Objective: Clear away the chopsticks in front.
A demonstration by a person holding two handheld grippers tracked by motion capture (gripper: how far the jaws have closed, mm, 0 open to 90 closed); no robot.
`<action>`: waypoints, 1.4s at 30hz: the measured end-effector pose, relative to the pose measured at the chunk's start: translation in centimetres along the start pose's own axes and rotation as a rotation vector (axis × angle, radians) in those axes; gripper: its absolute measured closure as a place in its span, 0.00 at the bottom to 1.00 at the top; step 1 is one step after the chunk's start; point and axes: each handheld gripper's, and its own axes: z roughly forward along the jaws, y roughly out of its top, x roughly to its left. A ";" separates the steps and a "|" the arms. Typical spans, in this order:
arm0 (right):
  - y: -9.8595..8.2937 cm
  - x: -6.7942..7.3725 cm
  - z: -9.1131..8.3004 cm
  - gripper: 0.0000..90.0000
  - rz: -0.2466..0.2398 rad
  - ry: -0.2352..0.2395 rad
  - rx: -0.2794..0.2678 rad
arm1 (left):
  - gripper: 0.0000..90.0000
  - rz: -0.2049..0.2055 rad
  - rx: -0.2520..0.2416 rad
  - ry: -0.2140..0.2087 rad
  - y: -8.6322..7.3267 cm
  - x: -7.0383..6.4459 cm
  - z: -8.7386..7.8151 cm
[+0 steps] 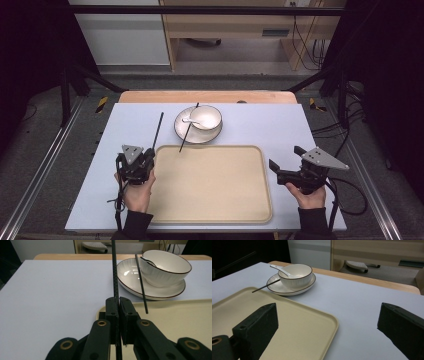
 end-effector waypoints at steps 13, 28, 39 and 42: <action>0.0 0.4 0.1 0.04 -0.011 0.011 0.005 | 0.95 -0.070 -0.026 0.019 -4.6 -1.8 -2.4; -0.2 0.7 0.7 0.04 -0.018 0.016 0.026 | 0.95 -0.088 0.017 0.045 -7.8 -2.1 -2.7; -0.2 0.7 0.6 0.04 -0.018 0.016 0.026 | 0.95 -0.073 0.080 0.072 -8.2 -2.2 -2.1; -0.3 0.7 0.6 0.04 -0.017 0.014 0.026 | 0.95 -0.073 0.105 0.079 -8.2 -2.2 -1.9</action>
